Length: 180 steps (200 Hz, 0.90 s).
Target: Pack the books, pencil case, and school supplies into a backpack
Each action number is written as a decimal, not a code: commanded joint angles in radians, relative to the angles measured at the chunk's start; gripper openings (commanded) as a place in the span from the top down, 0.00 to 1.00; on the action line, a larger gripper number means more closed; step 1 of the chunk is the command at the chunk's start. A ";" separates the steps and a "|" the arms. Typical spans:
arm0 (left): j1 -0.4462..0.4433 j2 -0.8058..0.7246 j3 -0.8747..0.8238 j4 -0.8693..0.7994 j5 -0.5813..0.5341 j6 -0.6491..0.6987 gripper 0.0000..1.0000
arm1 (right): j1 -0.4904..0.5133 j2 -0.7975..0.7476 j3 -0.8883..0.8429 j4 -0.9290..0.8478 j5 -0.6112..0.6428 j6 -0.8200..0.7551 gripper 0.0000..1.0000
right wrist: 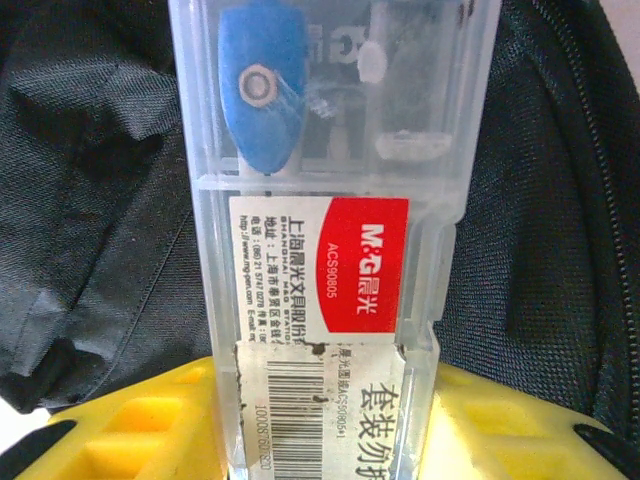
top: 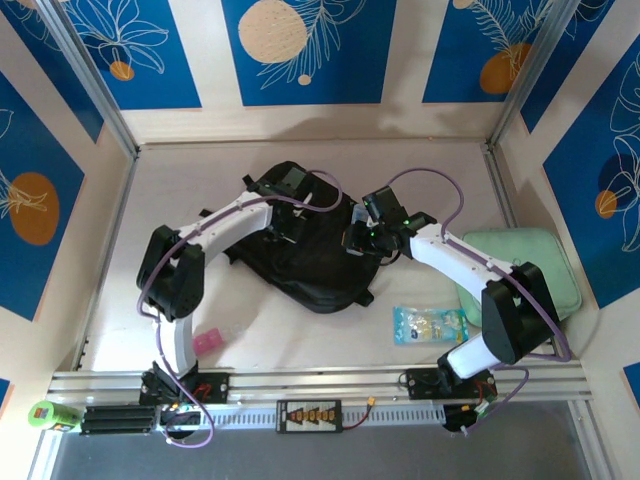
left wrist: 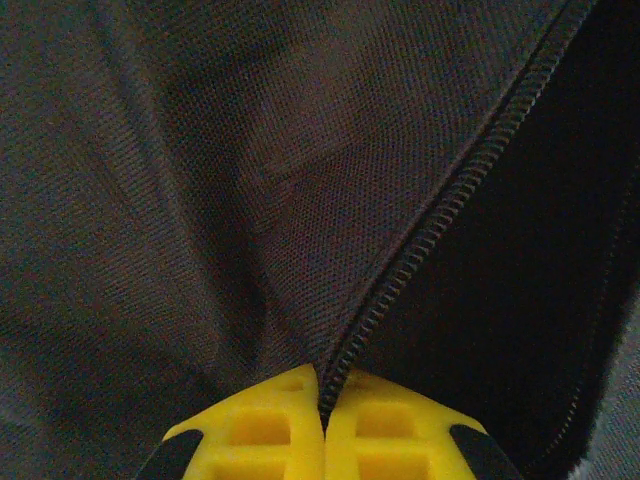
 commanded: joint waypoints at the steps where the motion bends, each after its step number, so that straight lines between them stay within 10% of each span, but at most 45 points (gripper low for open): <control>1: 0.010 -0.057 0.003 0.002 -0.017 -0.007 1.00 | 0.010 0.014 0.015 0.021 -0.025 0.003 0.55; 100: 0.113 -0.180 -0.173 0.234 0.419 -0.036 1.00 | 0.060 0.097 0.084 0.109 -0.325 -0.320 0.56; 180: 0.132 -0.198 -0.207 0.295 0.444 -0.043 1.00 | 0.145 0.328 0.260 -0.099 -0.181 -0.404 0.57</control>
